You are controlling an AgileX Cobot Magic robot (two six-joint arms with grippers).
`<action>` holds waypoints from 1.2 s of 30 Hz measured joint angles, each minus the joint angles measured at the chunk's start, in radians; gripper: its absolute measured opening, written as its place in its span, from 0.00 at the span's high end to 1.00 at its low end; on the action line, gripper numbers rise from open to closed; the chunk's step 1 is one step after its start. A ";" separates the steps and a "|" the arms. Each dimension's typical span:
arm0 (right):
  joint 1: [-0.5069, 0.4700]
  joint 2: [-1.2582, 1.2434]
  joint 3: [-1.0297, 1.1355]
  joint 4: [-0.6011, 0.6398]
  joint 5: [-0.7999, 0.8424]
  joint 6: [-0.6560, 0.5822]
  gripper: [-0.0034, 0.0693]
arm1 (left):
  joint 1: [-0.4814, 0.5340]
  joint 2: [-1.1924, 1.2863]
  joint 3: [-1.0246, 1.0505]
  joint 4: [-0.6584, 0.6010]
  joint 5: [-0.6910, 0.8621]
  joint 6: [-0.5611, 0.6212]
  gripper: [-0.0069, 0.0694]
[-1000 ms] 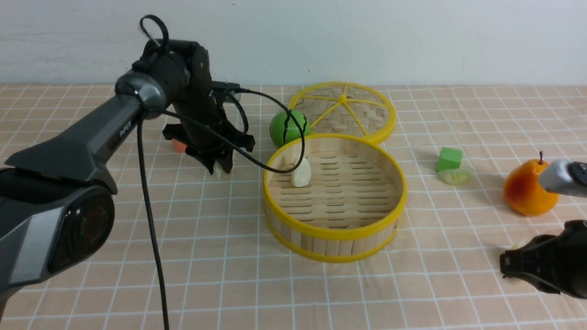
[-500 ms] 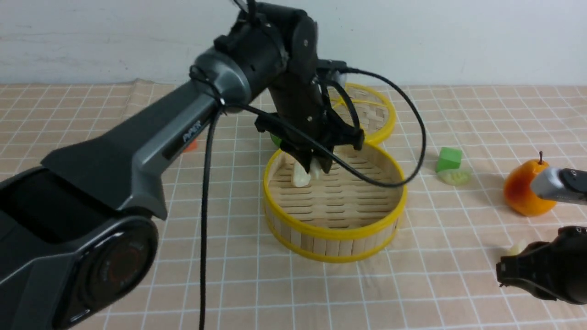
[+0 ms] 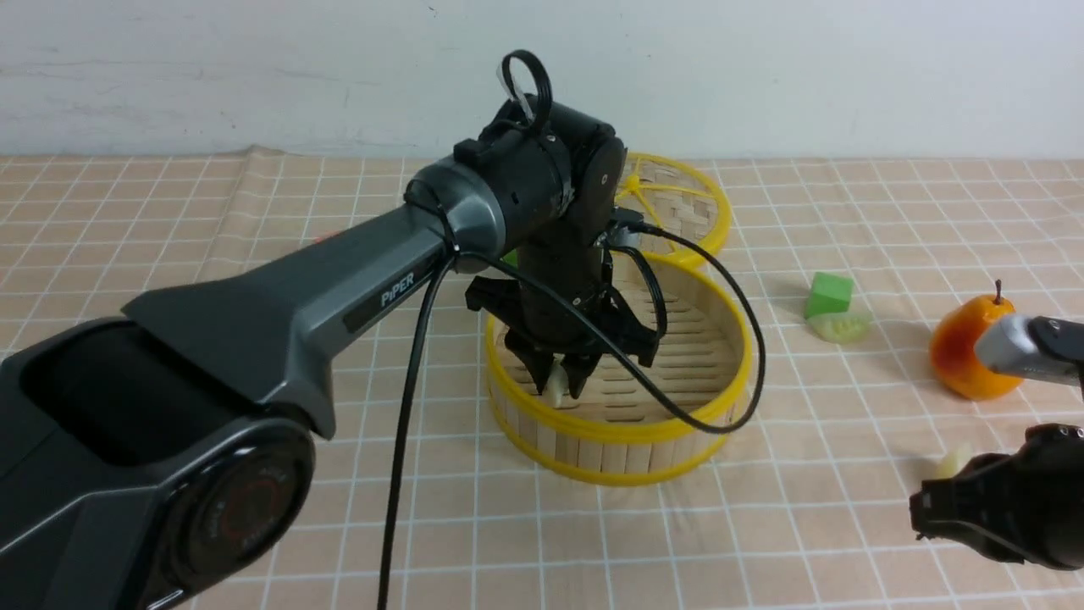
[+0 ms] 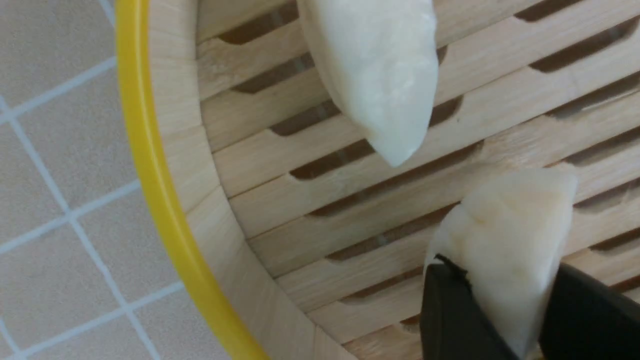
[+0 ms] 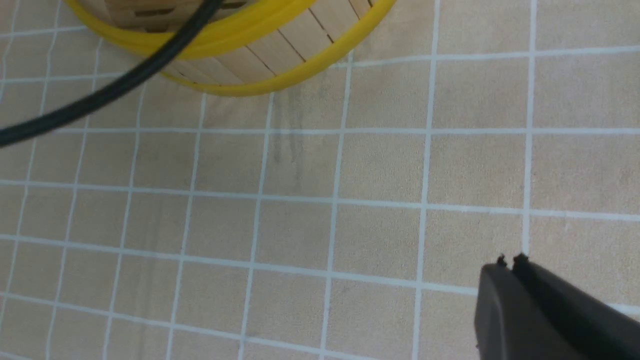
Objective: Put the dumplings into the steamer on the table with the brown tablecloth.
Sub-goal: 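Place the dumpling into the bamboo steamer basket with the left gripper, then reach for and grasp a dumpling lying on the table beside the steamer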
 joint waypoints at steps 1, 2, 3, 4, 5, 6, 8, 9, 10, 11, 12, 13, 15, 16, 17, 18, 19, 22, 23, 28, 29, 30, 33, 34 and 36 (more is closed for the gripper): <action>0.000 0.000 0.000 0.002 0.000 0.000 0.92 | 0.000 0.004 0.001 0.001 -0.001 -0.003 0.62; 0.000 0.000 0.000 0.002 0.000 0.000 0.91 | 0.000 0.010 0.002 0.002 0.000 -0.007 0.62; 0.000 0.000 0.000 0.004 0.000 0.000 0.91 | -0.001 0.011 0.002 0.003 0.000 -0.009 0.61; 0.000 0.000 0.000 0.005 0.000 0.000 0.91 | -0.001 0.011 0.002 0.004 0.000 -0.010 0.58; 0.000 0.000 0.000 0.007 0.000 -0.001 0.91 | -0.001 0.013 0.002 0.006 -0.001 -0.012 0.54; 0.000 0.000 0.000 0.009 0.000 -0.001 0.91 | -0.001 0.013 0.002 0.007 -0.001 -0.012 0.51; 0.000 0.000 0.000 0.016 0.000 -0.003 0.91 | -0.001 0.013 0.002 0.021 -0.001 -0.012 0.41; 0.000 0.000 0.000 0.016 0.007 -0.012 0.91 | -0.001 0.008 0.002 0.037 -0.001 -0.005 0.35; 0.000 0.000 0.000 0.016 0.010 -0.016 0.91 | -0.001 0.007 0.002 0.039 -0.001 -0.005 0.35; 0.000 0.000 -0.002 0.016 0.020 -0.023 0.91 | -0.001 0.001 0.002 0.048 -0.002 0.001 0.33; 0.000 0.000 -0.013 0.015 0.070 -0.047 0.91 | -0.001 -0.024 0.005 0.061 -0.002 0.007 0.30; 0.000 0.001 -0.027 0.014 0.104 -0.056 0.91 | -0.001 -0.052 0.008 0.066 -0.002 0.008 0.29; 0.000 0.013 -0.077 0.009 0.198 -0.069 0.90 | -0.001 -0.134 0.012 0.067 -0.001 0.020 0.30; 0.000 0.013 -0.083 0.009 0.198 -0.069 0.90 | -0.001 -0.155 0.012 0.065 -0.001 0.022 0.30; 0.000 0.027 -0.124 0.001 0.236 -0.069 0.88 | -0.001 -0.232 0.012 0.065 -0.001 0.034 0.31; 0.000 0.040 -0.149 -0.005 0.245 -0.068 0.86 | -0.001 -0.279 0.012 0.065 -0.001 0.042 0.32; 0.000 0.056 -0.183 -0.015 0.248 -0.067 0.83 | -0.001 -0.341 0.011 0.065 -0.001 0.048 0.34; 0.000 0.130 -0.294 -0.087 0.237 -0.026 0.72 | -0.001 -0.531 0.009 0.065 0.007 0.058 0.41; -0.001 0.161 -0.319 -0.112 0.230 -0.005 0.66 | -0.001 -0.575 0.009 0.065 0.007 0.060 0.44; -0.025 0.330 -0.457 -0.240 0.179 0.116 0.41 | -0.001 -0.858 0.110 0.066 0.007 0.060 0.59; -0.032 0.369 -0.484 -0.259 0.166 0.145 0.37 | -0.001 -0.906 0.152 0.066 0.007 0.060 0.62; -0.034 0.384 -0.489 -0.262 0.163 0.156 0.35 | -0.001 -0.919 0.164 0.066 0.007 0.060 0.63; -0.042 0.524 -0.597 -0.288 0.088 0.213 0.27 | -0.001 -1.160 0.466 0.093 0.007 0.059 0.69; -0.042 0.563 -0.622 -0.288 0.072 0.218 0.26 | -0.001 -1.199 0.545 0.108 0.006 0.052 0.70; -0.042 0.631 -0.682 -0.287 0.035 0.222 0.25 | -0.001 -1.335 0.761 0.151 -0.031 0.009 0.71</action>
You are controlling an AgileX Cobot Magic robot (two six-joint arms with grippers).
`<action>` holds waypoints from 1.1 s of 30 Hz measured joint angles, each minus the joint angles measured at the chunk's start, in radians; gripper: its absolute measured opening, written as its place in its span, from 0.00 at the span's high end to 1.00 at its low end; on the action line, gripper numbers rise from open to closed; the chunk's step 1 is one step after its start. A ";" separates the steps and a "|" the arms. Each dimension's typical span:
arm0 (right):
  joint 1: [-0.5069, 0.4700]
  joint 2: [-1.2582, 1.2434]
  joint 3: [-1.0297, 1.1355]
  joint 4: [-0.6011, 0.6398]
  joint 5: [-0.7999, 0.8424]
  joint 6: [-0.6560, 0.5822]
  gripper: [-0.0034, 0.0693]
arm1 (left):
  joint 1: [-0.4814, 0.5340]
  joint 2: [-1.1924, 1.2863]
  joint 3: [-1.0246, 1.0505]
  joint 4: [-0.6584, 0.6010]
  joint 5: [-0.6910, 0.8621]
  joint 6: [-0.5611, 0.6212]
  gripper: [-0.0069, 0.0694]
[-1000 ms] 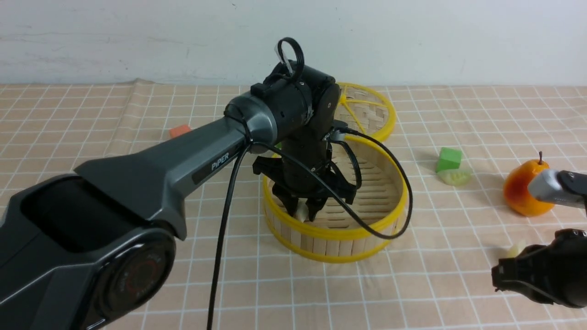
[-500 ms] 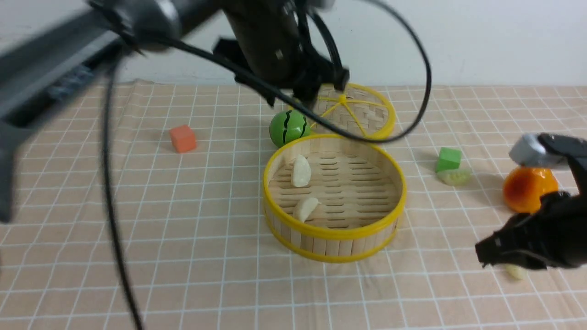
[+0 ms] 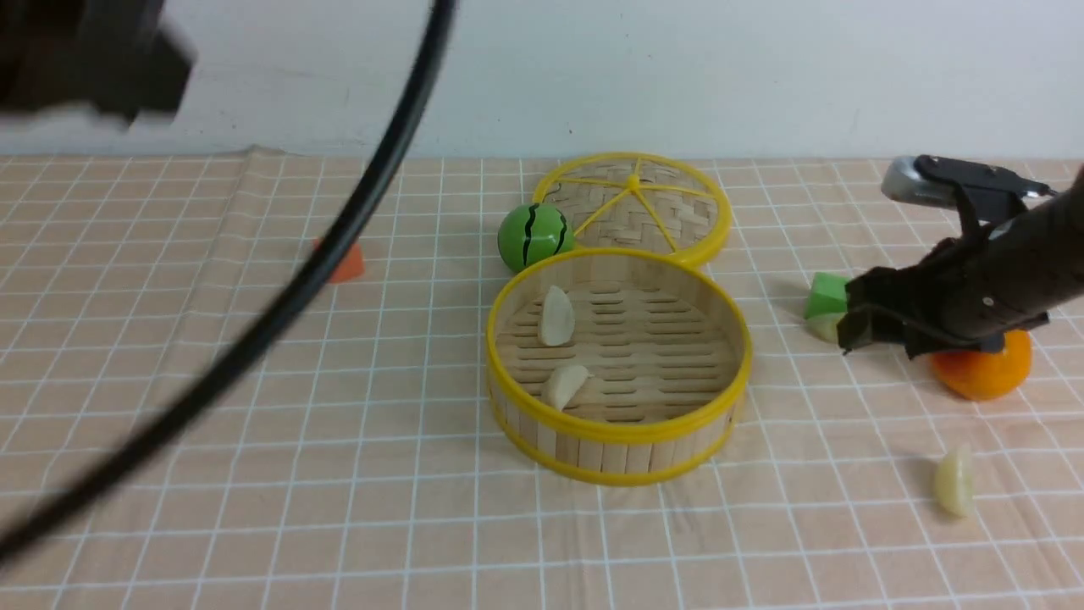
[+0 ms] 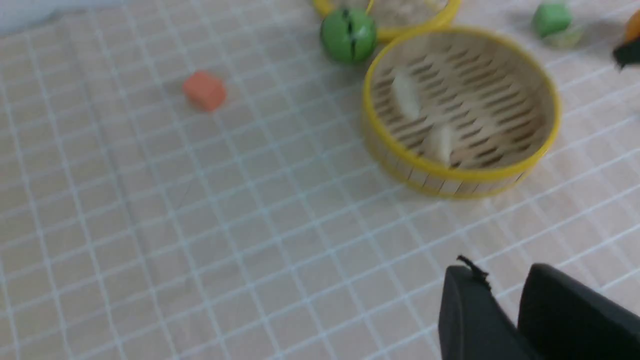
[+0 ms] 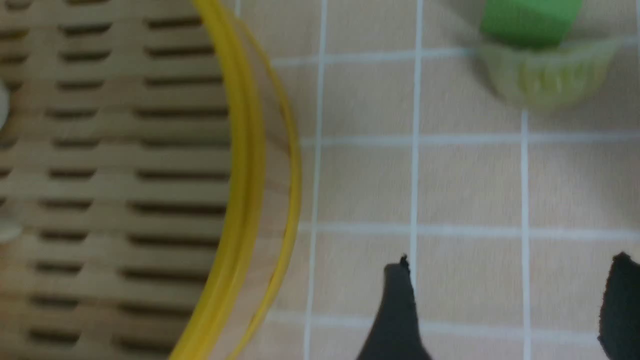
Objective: Put the dumplings into the steamer on the table with the brown tablecloth.
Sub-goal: 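Reach for and grasp a dumpling lying on the table beside the steamer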
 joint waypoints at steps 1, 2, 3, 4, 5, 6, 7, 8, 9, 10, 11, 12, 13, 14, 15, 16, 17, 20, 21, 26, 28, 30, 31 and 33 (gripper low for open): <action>0.000 0.038 -0.030 0.000 -0.023 0.000 0.25 | 0.000 -0.070 0.111 0.023 -0.039 -0.028 0.72; -0.001 0.075 -0.060 -0.001 -0.042 0.000 0.25 | 0.000 -0.140 0.198 0.041 -0.074 -0.053 0.72; -0.002 0.105 -0.085 -0.001 -0.053 0.000 0.25 | 0.000 -0.211 0.302 0.059 -0.116 -0.087 0.72; -0.006 0.141 -0.117 -0.005 -0.056 0.004 0.25 | 0.000 -0.279 0.400 0.070 -0.151 -0.123 0.72; -0.007 0.148 -0.123 -0.005 -0.056 0.006 0.25 | 0.000 -0.279 0.418 0.072 -0.157 -0.130 0.72; -0.016 0.195 -0.164 -0.009 -0.050 0.025 0.25 | 0.000 -0.381 0.534 0.079 -0.181 -0.174 0.72; -0.027 0.236 -0.195 -0.010 -0.043 0.042 0.25 | 0.000 -0.437 0.603 0.088 -0.187 -0.208 0.72; -0.033 0.252 -0.214 -0.010 -0.041 0.056 0.25 | 0.000 -0.484 0.662 0.100 -0.188 -0.225 0.73; -0.040 0.272 -0.231 -0.013 -0.038 0.067 0.25 | 0.000 -0.517 0.705 0.113 -0.189 -0.243 0.73; -0.048 0.294 -0.249 -0.017 -0.038 0.080 0.25 | 0.000 -0.552 0.752 0.132 -0.193 -0.261 0.74; -0.055 0.315 -0.268 -0.020 -0.040 0.094 0.25 | 0.000 -0.588 0.798 0.156 -0.195 -0.282 0.74; -0.060 0.334 -0.281 -0.022 -0.049 0.107 0.25 | 0.000 -0.616 0.834 0.182 -0.195 -0.307 0.75; -0.059 0.340 -0.289 -0.023 -0.054 0.113 0.25 | 0.000 -0.626 0.849 0.196 -0.195 -0.313 0.75; -0.059 0.347 -0.294 -0.023 -0.060 0.120 0.25 | 0.000 -0.635 0.867 0.214 -0.196 -0.328 0.75; -0.059 0.351 -0.300 -0.023 -0.070 0.124 0.25 | 0.000 -0.642 0.887 0.234 -0.198 -0.338 0.75; -0.057 0.358 -0.306 -0.022 -0.080 0.128 0.25 | 0.000 -0.643 0.911 0.261 -0.203 -0.349 0.75; -0.056 0.366 -0.308 -0.022 -0.087 0.128 0.25 | 0.000 -0.643 0.930 0.286 -0.210 -0.354 0.75; -0.049 0.377 -0.311 -0.022 -0.101 0.128 0.26 | 0.000 -0.641 0.966 0.348 -0.225 -0.357 0.75; -0.049 0.377 -0.313 -0.022 -0.102 0.128 0.26 | 0.000 -0.641 0.969 0.354 -0.225 -0.357 0.75; -0.042 0.383 -0.317 -0.012 -0.109 0.052 0.37 | 0.000 -0.639 1.018 0.447 -0.256 -0.358 0.75; -0.040 0.383 -0.317 -0.007 -0.107 0.012 0.37 | 0.000 -0.639 1.025 0.451 -0.262 -0.358 0.75; -0.038 0.376 -0.317 0.001 -0.094 -0.029 0.37 | 0.000 -0.639 1.030 0.451 -0.264 -0.359 0.74; -0.036 0.375 -0.317 0.005 -0.081 -0.039 0.37 | 0.000 -0.639 1.035 0.451 -0.265 -0.359 0.74; -0.030 0.361 -0.316 0.021 -0.040 -0.061 0.37 | 0.000 -0.639 1.041 0.451 -0.270 -0.361 0.74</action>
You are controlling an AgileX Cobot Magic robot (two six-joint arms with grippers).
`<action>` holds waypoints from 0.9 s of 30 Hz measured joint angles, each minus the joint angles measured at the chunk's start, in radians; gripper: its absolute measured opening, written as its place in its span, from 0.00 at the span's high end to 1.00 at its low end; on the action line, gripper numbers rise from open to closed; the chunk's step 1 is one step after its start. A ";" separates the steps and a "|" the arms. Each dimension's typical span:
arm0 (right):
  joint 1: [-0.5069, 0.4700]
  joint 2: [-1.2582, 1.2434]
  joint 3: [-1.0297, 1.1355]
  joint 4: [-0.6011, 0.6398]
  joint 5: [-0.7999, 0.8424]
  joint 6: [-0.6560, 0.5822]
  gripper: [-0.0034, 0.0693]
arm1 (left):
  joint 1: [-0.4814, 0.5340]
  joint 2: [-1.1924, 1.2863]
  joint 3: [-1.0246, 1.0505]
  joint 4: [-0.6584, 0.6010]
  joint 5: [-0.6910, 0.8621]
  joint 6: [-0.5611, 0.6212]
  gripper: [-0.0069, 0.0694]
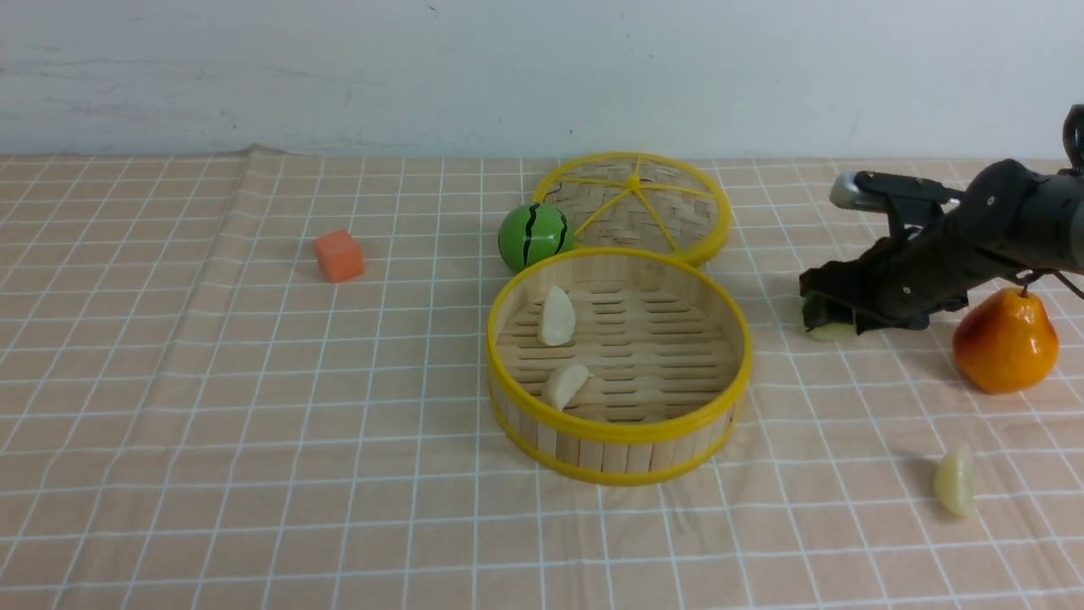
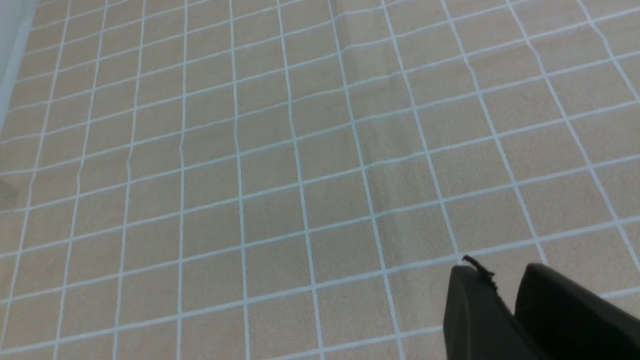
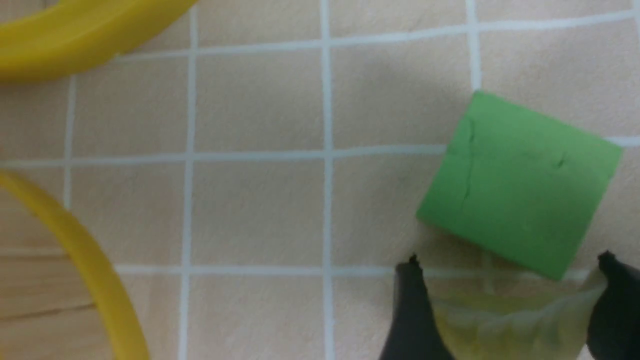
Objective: Put the dumplings into the steamer on the table with the brown tablecloth.
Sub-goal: 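Reach for and grasp a dumpling lying on the table beside the steamer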
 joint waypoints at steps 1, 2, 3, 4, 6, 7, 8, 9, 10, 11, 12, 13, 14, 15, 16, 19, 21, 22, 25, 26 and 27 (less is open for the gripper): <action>0.005 -0.015 0.002 0.015 0.035 -0.007 0.37 | 0.000 0.000 0.005 0.001 -0.012 0.000 0.74; 0.007 -0.028 0.002 0.023 0.060 -0.013 0.37 | 0.000 0.000 0.008 0.001 -0.022 -0.001 0.74; 0.008 -0.039 0.002 0.027 0.074 -0.018 0.37 | 0.000 0.000 0.010 0.001 -0.031 -0.004 0.74; 0.009 -0.050 0.002 0.027 0.088 -0.025 0.38 | 0.000 0.000 0.012 0.002 -0.042 -0.005 0.74; 0.009 -0.076 0.002 0.027 0.128 -0.050 0.38 | 0.000 0.000 0.013 0.002 -0.067 -0.009 0.74; 0.009 -0.076 0.002 0.027 0.128 -0.053 0.38 | 0.000 0.000 0.013 0.002 -0.070 -0.008 0.74; 0.009 -0.084 0.002 0.027 0.161 -0.077 0.38 | 0.000 0.000 0.013 0.003 -0.078 -0.014 0.74; 0.009 -0.087 0.002 0.027 0.180 -0.092 0.38 | 0.000 0.000 0.014 0.003 -0.083 -0.016 0.74; 0.009 -0.087 0.002 0.027 0.201 -0.106 0.39 | 0.000 0.000 0.014 0.003 -0.088 -0.019 0.74; 0.009 -0.087 0.002 0.031 0.225 -0.117 0.40 | 0.000 0.000 0.014 0.004 -0.090 -0.022 0.74; 0.009 -0.087 0.002 0.034 0.234 -0.120 0.40 | 0.000 0.000 0.014 0.004 -0.090 -0.022 0.74; 0.009 -0.087 0.002 0.052 0.260 -0.131 0.42 | 0.000 0.000 0.014 0.004 -0.090 -0.023 0.74; 0.009 -0.093 0.002 0.086 0.285 -0.144 0.48 | 0.000 0.000 0.014 0.004 -0.090 -0.024 0.74; 0.010 -0.101 0.002 0.109 0.294 -0.162 0.59 | 0.000 0.000 0.014 0.004 -0.092 -0.024 0.74; 0.011 -0.103 0.002 0.115 0.296 -0.166 0.62 | 0.000 0.000 0.014 0.004 -0.092 -0.024 0.74; 0.032 -0.150 -0.004 0.223 0.303 -0.270 0.91 | 0.000 0.000 0.014 0.004 -0.094 -0.026 0.74; 0.058 -0.172 -0.022 0.253 0.304 -0.328 0.94 | 0.000 0.000 0.014 0.004 -0.094 -0.026 0.74; 0.074 -0.182 -0.038 0.260 0.303 -0.349 0.95 | 0.000 0.000 0.014 0.004 -0.094 -0.026 0.74; 0.092 -0.189 -0.051 0.236 0.297 -0.335 0.93 | 0.000 0.000 0.014 0.004 -0.094 -0.027 0.74; 0.092 -0.186 -0.052 0.212 0.295 -0.316 0.92 | 0.000 0.000 0.014 0.004 -0.094 -0.027 0.74; 0.087 -0.180 -0.052 0.162 0.294 -0.267 0.88 | 0.000 0.000 0.014 0.004 -0.094 -0.027 0.74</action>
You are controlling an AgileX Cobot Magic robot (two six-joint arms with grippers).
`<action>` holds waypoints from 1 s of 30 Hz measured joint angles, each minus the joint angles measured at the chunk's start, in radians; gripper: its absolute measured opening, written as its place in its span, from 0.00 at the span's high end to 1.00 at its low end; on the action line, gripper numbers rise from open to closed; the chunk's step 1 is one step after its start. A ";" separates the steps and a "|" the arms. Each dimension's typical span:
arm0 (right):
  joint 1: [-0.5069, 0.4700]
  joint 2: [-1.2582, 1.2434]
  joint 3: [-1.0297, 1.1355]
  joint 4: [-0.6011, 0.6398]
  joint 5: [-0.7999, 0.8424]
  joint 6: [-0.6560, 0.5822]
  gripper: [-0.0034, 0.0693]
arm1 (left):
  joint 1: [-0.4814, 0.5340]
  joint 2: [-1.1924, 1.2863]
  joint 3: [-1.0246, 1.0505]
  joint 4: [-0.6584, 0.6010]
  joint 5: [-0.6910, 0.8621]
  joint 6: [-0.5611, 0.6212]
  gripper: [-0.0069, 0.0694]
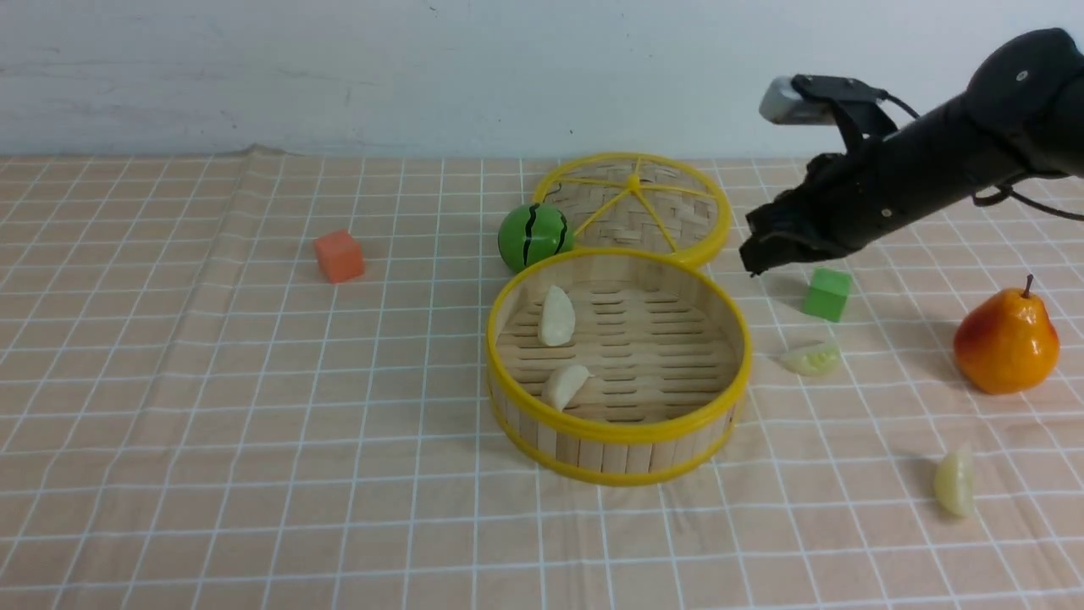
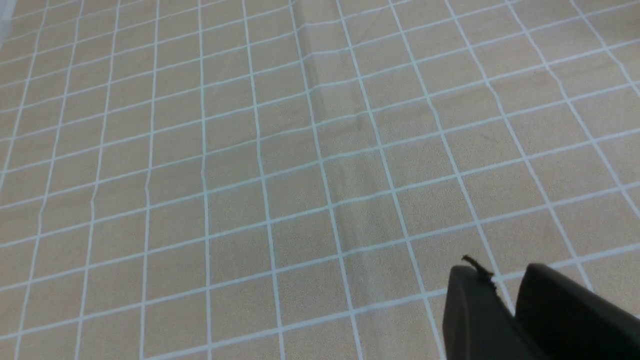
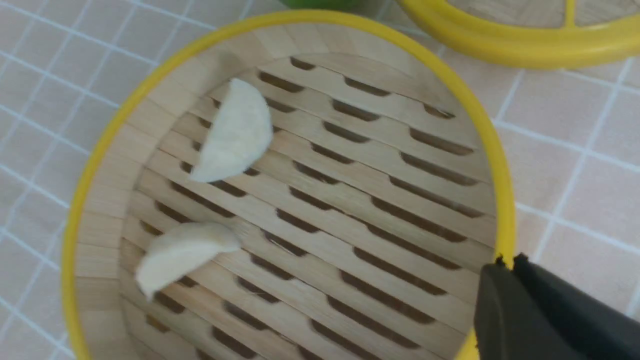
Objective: Put the dumplings into the steamer on the table with the brown tablecloth.
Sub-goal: 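Reach for and grasp a dumpling lying on the table beside the steamer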
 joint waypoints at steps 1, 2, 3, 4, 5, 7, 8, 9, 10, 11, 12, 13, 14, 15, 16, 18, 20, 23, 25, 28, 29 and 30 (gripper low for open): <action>-0.003 0.006 0.000 -0.028 0.000 0.023 0.85 | 0.000 0.000 0.000 0.000 0.000 0.000 0.74; -0.005 0.013 0.000 -0.067 -0.001 0.045 0.83 | 0.000 0.000 0.000 0.000 0.000 0.000 0.74; -0.010 0.025 0.000 -0.118 -0.003 0.074 0.77 | 0.000 0.000 0.000 0.000 -0.001 0.000 0.74; -0.012 0.035 0.000 -0.159 -0.007 0.092 0.72 | 0.000 0.000 0.000 0.000 -0.002 0.000 0.74; -0.013 0.052 0.000 -0.216 -0.016 0.102 0.64 | 0.000 0.000 0.000 0.000 -0.006 0.000 0.73; -0.013 0.068 0.000 -0.263 -0.024 0.110 0.56 | 0.000 0.000 0.000 0.000 -0.012 -0.003 0.73; -0.013 0.089 0.000 -0.301 -0.034 0.114 0.45 | 0.000 0.000 0.000 0.000 -0.020 -0.012 0.73; -0.013 0.096 0.000 -0.304 -0.037 0.115 0.39 | 0.000 0.000 0.000 0.000 -0.023 -0.015 0.73; -0.013 0.103 0.000 -0.305 -0.047 0.115 0.32 | 0.000 0.000 0.000 0.000 -0.029 -0.019 0.73; -0.013 0.104 0.000 -0.304 -0.047 0.115 0.31 | 0.000 0.000 0.000 0.000 -0.029 -0.019 0.73; -0.012 0.113 0.000 -0.297 -0.061 0.115 0.24 | 0.000 0.000 0.000 0.000 -0.033 -0.022 0.73; -0.012 0.119 0.000 -0.293 -0.074 0.114 0.19 | 0.000 0.000 0.000 0.000 -0.036 -0.025 0.73; -0.010 0.128 0.000 -0.292 -0.082 0.102 0.15 | 0.000 0.000 0.000 0.000 -0.036 -0.025 0.73; -0.010 0.130 0.000 -0.292 -0.084 0.099 0.15 | 0.000 0.000 0.000 0.000 -0.036 -0.025 0.73; -0.010 0.141 0.000 -0.289 -0.089 0.052 0.12 | 0.000 0.000 0.000 0.000 -0.036 -0.026 0.73; -0.009 0.152 0.000 -0.289 -0.079 -0.041 0.12 | 0.000 0.000 0.000 0.000 -0.037 -0.026 0.73; -0.009 0.155 0.000 -0.290 -0.067 -0.136 0.14 | 0.000 0.000 0.000 0.000 -0.037 -0.026 0.73; -0.009 0.162 -0.002 -0.289 -0.039 -0.333 0.19 | 0.000 0.000 0.000 0.000 -0.039 -0.026 0.73; -0.009 0.170 -0.004 -0.284 -0.039 -0.399 0.23 | 0.000 0.000 0.000 0.000 -0.039 -0.026 0.72; -0.008 0.186 -0.004 -0.276 -0.011 -0.436 0.31 | 0.000 0.000 0.000 0.000 -0.040 -0.026 0.72; -0.008 0.186 -0.004 -0.278 -0.006 -0.439 0.36 | 0.000 0.000 0.001 0.000 -0.041 -0.026 0.72; -0.008 0.186 -0.004 -0.283 0.003 -0.440 0.41 | 0.000 0.000 0.001 0.000 -0.042 -0.026 0.72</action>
